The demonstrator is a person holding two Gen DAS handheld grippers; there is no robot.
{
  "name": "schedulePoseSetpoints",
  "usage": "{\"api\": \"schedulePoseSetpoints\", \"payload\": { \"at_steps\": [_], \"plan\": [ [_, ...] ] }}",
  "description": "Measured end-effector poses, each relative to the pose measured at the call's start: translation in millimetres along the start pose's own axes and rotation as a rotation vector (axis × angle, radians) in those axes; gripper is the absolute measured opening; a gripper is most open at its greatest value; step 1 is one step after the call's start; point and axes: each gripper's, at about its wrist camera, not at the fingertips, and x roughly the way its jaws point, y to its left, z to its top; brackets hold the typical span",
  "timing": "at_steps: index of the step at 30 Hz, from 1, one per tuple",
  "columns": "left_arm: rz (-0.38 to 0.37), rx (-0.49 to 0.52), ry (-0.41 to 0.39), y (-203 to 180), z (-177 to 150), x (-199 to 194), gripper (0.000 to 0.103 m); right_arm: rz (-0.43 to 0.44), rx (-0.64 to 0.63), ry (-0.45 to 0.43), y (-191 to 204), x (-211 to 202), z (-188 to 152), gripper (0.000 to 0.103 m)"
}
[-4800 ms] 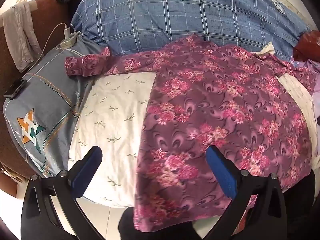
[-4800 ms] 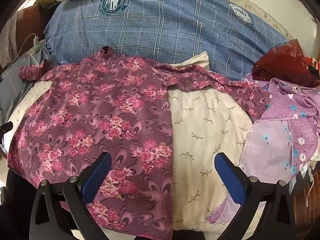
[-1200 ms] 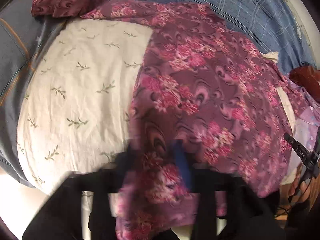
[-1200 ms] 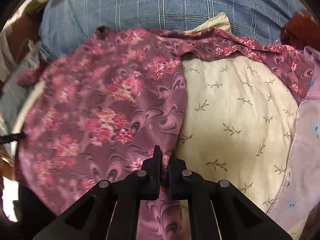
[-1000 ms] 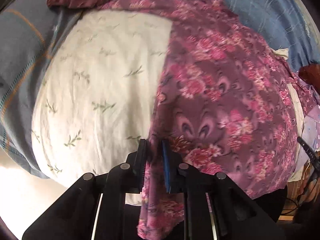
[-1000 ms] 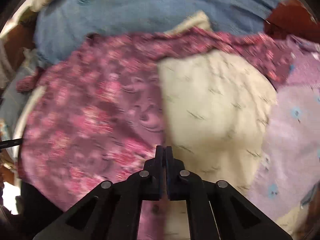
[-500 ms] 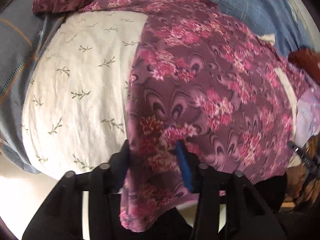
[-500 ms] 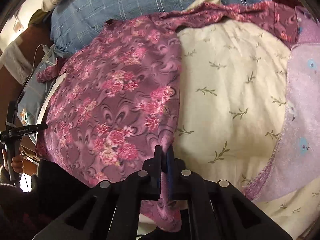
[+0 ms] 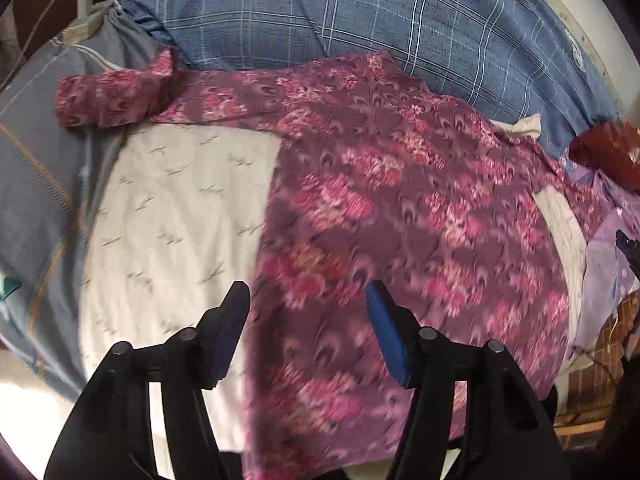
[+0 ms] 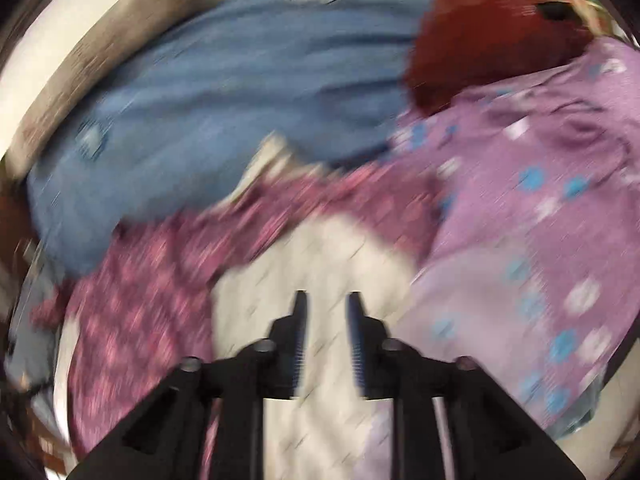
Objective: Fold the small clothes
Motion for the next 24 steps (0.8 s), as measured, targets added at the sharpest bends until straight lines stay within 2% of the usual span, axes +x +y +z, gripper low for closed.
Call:
{"api": "schedulePoseSetpoints", "payload": {
  "at_steps": [2,5,7,8,9,10,11,12,16,18,20,24],
  "plan": [
    [-0.010,-0.013,0.024,-8.5,11.0,21.1,0.060,-0.066,0.044,-0.042,-18.8,12.9,23.8,0.053],
    [-0.019,-0.017,0.103,-24.8,15.7,58.8,0.060,-0.101,0.045,-0.008,-29.2,47.2,41.1,0.054],
    [0.006,-0.006,0.150,-32.0,11.5,79.0,0.061,-0.144,0.020,0.014,-31.2,72.0,44.7,0.055],
    [0.036,0.015,0.124,-37.3,10.3,81.1,0.064,-0.154,0.012,0.027,-31.3,82.6,44.3,0.054],
    [0.044,0.038,0.100,-43.1,9.2,78.8,0.070,-0.153,0.004,0.043,-33.7,92.3,44.2,0.048],
    [0.045,0.055,0.101,-47.0,8.7,79.5,0.073,-0.138,-0.006,0.059,-36.7,99.4,43.2,0.034],
    [0.049,0.065,0.109,-49.5,8.1,81.2,0.073,-0.124,-0.011,0.074,-38.7,104.1,42.4,0.004],
    [0.059,0.076,0.108,-51.2,7.2,82.3,0.074,-0.111,0.001,0.072,-40.2,105.0,43.5,0.001],
    [0.046,0.077,0.101,-50.3,6.3,83.6,0.075,-0.057,0.068,-0.005,-45.1,79.8,55.1,0.001],
    [0.034,0.068,0.098,-48.6,6.6,82.6,0.076,-0.011,0.054,-0.014,-29.8,70.5,62.4,0.001],
    [0.018,0.062,0.098,-42.8,5.9,76.9,0.076,0.050,0.004,-0.021,3.6,59.3,67.5,0.001],
    [-0.028,0.049,0.102,-35.9,5.5,70.1,0.076,0.249,-0.097,-0.016,101.7,41.1,70.8,0.001]
  ]
}}
